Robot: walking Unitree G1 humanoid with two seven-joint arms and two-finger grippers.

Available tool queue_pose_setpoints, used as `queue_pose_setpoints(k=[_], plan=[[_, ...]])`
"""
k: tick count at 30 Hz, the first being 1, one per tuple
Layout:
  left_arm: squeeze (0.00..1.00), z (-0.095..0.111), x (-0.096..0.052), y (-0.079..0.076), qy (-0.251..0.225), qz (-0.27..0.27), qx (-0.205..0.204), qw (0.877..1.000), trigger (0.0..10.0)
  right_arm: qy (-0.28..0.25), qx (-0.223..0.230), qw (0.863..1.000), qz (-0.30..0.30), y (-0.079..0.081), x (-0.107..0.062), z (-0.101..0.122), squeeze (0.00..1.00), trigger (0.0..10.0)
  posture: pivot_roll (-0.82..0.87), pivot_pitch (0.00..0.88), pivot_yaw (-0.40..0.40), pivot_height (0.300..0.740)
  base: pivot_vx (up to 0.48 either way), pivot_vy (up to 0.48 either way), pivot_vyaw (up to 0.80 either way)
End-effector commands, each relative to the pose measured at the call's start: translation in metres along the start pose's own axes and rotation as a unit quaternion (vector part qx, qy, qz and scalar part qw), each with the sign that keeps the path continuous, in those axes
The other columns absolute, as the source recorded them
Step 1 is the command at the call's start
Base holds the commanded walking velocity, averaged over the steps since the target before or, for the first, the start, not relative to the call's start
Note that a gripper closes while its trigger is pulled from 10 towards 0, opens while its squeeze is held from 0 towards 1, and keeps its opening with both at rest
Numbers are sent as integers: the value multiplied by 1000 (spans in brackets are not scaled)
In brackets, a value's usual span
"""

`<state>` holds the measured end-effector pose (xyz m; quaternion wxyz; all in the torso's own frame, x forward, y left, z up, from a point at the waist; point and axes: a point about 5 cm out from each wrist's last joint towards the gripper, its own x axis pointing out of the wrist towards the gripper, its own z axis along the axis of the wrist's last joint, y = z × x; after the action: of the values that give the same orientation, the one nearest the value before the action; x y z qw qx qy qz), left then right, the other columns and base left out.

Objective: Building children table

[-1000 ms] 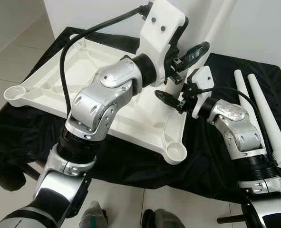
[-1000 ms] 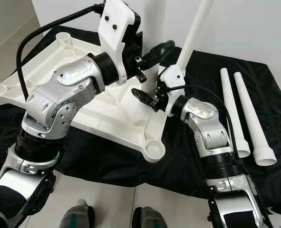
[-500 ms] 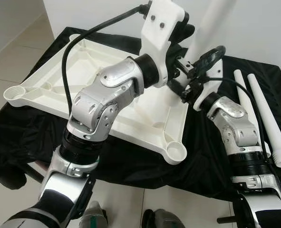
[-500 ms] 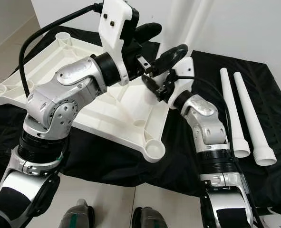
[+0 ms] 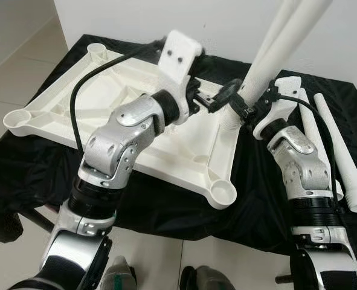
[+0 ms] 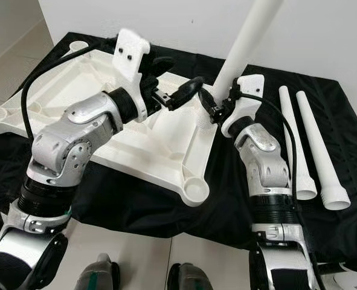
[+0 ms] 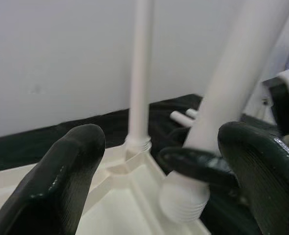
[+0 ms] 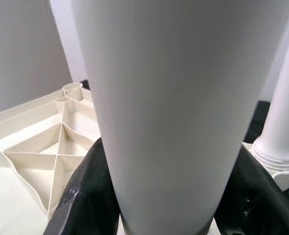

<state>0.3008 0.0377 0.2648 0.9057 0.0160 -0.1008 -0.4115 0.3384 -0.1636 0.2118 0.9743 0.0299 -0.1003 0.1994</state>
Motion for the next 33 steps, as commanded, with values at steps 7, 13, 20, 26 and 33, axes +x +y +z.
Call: queue_pose_setpoints(k=[7,13,20,26,33], plan=[[0,-42,-5,0,57,32,4,998,10000,-51,2,999,2,4,-3,9,0,10000,0,38,-68,740,0,0,0],[0,-56,-16,13,72,92,13,993,10000,-77,18,997,-7,11,-9,6,0,10000,4,38,-68,740,0,0,0],[0,-57,-31,39,69,177,32,981,10000,-105,32,994,-25,23,-20,0,0,10000,9,23,-64,740,0,0,0],[0,-51,-42,56,50,231,11,972,10000,-111,39,992,-38,32,-24,-7,0,10000,16,27,-62,740,0,0,0],[0,-56,-64,76,65,284,43,956,10000,-106,32,992,-59,30,-29,-14,0,10000,23,25,-54,740,0,0,0]])
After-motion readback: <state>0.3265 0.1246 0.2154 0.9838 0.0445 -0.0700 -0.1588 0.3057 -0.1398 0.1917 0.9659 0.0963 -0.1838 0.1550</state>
